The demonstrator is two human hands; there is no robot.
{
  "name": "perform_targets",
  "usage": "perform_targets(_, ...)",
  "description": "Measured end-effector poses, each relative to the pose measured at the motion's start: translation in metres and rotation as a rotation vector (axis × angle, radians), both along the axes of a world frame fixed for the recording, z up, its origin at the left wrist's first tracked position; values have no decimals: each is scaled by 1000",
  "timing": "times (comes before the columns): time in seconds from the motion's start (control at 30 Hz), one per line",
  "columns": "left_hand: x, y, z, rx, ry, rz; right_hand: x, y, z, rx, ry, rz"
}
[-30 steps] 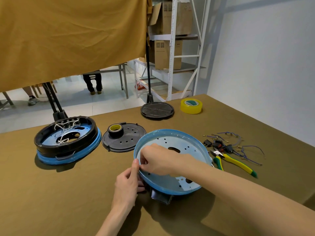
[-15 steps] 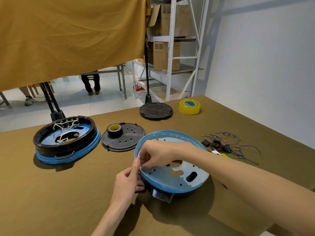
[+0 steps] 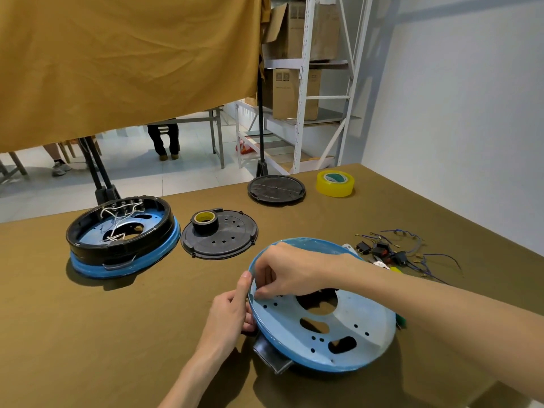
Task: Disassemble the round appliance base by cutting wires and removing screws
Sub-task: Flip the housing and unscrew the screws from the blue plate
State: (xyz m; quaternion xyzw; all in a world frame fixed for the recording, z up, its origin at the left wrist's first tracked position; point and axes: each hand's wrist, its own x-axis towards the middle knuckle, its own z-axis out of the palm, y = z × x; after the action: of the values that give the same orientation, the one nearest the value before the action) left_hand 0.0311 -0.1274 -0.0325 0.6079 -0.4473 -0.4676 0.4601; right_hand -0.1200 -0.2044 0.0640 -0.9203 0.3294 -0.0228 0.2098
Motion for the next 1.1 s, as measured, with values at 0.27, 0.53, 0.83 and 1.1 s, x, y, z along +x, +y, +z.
perform_targets(0.27,0,3,4,3,10,-20,3,4,1,67,0,42)
perform_targets(0.53,-2,3,6,-5,10,-19,2,6,-6,-13,40,-57)
perform_targets(0.83,-2,3,6,7,-11,-33,2,6,-11,19,-36,-88)
perform_targets(1.1,-1,3,5,-9,-7,-39,-2,5,-7,1,-20,-2)
